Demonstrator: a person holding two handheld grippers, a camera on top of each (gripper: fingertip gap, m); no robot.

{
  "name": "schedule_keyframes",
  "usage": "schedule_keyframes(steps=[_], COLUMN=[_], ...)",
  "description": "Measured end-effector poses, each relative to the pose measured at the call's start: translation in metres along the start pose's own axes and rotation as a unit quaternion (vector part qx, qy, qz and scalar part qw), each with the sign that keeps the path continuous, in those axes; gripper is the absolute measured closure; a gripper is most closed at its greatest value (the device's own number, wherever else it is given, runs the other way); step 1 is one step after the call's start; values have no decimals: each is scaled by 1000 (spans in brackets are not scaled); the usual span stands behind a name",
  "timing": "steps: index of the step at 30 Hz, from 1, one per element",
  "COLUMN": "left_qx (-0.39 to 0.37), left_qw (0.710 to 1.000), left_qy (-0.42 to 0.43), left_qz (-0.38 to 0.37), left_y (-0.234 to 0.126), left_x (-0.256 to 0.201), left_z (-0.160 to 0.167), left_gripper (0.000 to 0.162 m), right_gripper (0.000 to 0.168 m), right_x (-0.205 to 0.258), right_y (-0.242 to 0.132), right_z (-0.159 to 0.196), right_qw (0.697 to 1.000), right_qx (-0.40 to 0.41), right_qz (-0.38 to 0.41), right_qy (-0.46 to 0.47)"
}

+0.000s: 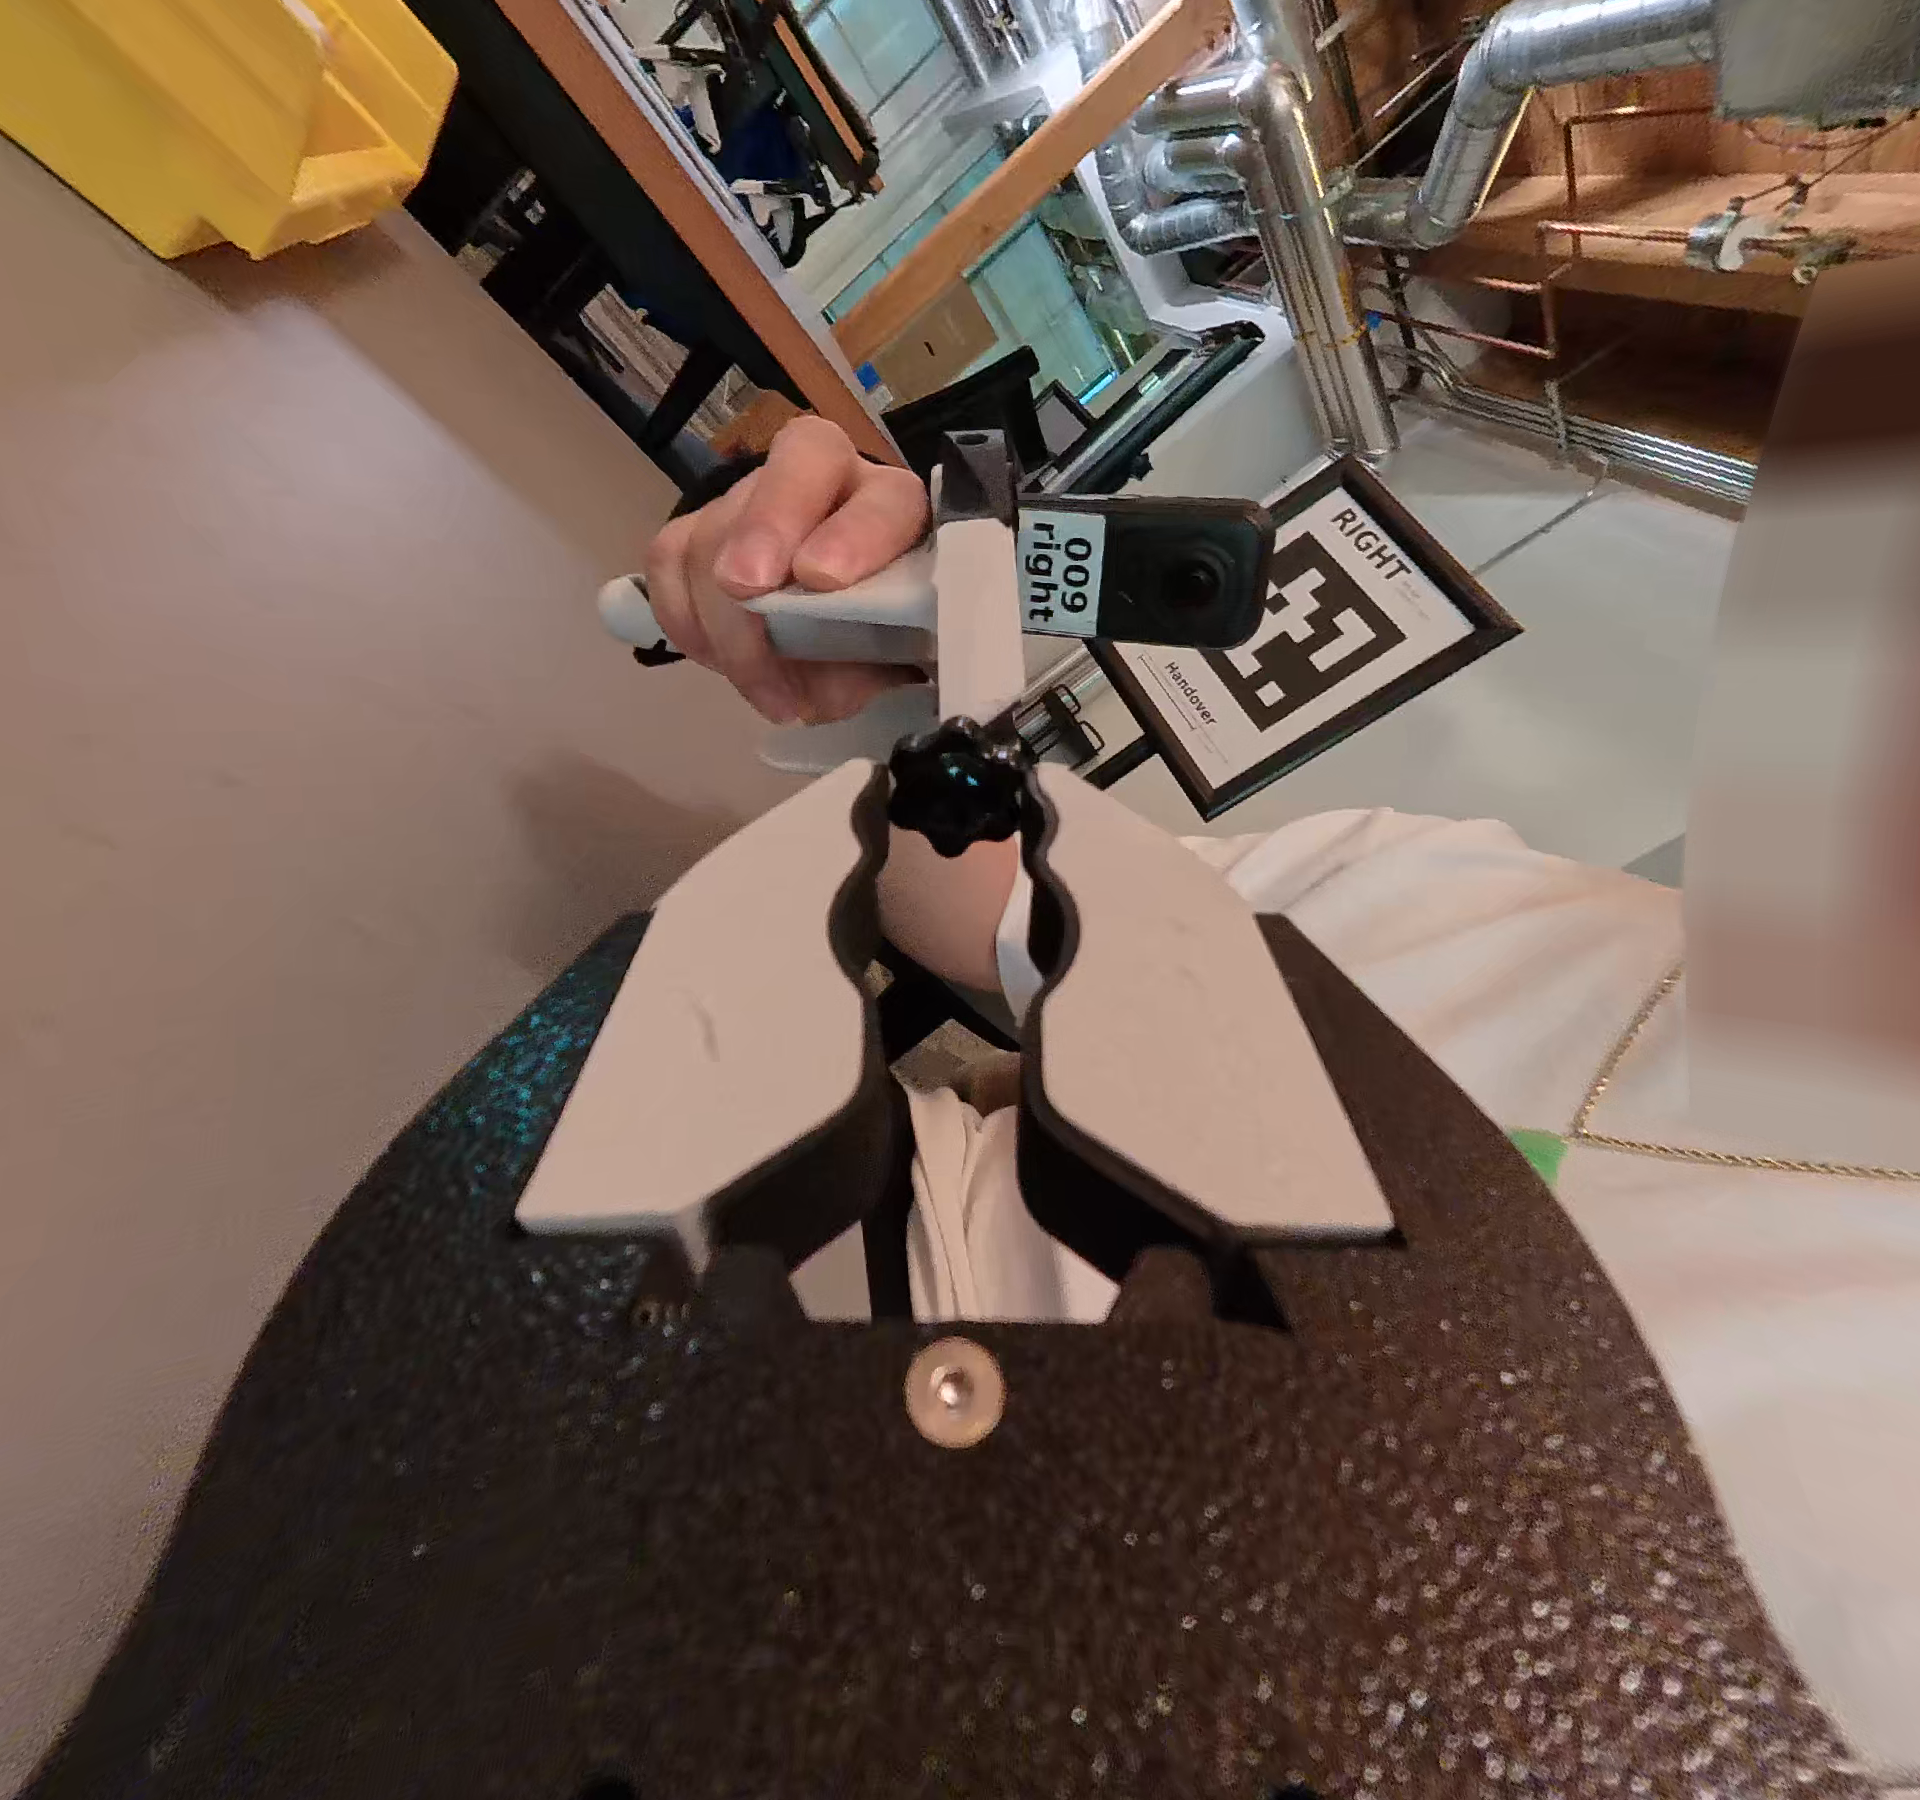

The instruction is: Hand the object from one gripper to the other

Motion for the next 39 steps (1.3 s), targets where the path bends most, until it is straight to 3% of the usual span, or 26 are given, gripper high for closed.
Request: schedule_keyframes(steps=[6,9,13,17,21,25,29,32,36,39], left_qx=[-6,-31,-71,-35,4,23,44,48,46,32], left_qw=[996,978,919,833,783,764,741,734,758,807], left_qy=[71,168,348,513,576,598,624,630,597,528], left_qz=[-59,-119,-174,-207,-233,-241,-246,-248,-259,-261], left_y=[-3,-12,-22,-18,-12,-10,-7,-6,-7,-9], left_x=[14,19,2,-7,0,5,8,11,18,20], left_z=[-2,-15,-34,-29,-23,-19,-15,-14,-14,-16], left_gripper=[139,139,139,139,139,139,139,139,137,117], right_gripper=[162,139,123,127,139,137,149,155,156,156], right_x=[-2,-6,-12,-23,-26,-10,-10,-8,-10,-20], right_y=[2,1,2,6,3,8,8,9,9,6], right_z=[14,17,11,7,-3,10,1,5,10,19], right_qw=[998,988,935,854,786,806,782,788,818,867], right_qx=[31,33,-11,-60,-114,-50,-78,-74,-59,-39], right_qz=[4,-2,-34,-39,-79,-92,-118,-119,-108,-54], right_qy=[51,152,354,515,602,583,607,600,562,494])
Point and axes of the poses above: each gripper's, where its closed fingertips meet, y out along the fingers, z out of its underside, x = y × z across the jaws, the point moved 1 cm from there along -y, back along the fingers, and after that the axes turned 1 degree about z, right-handed, at the moved point
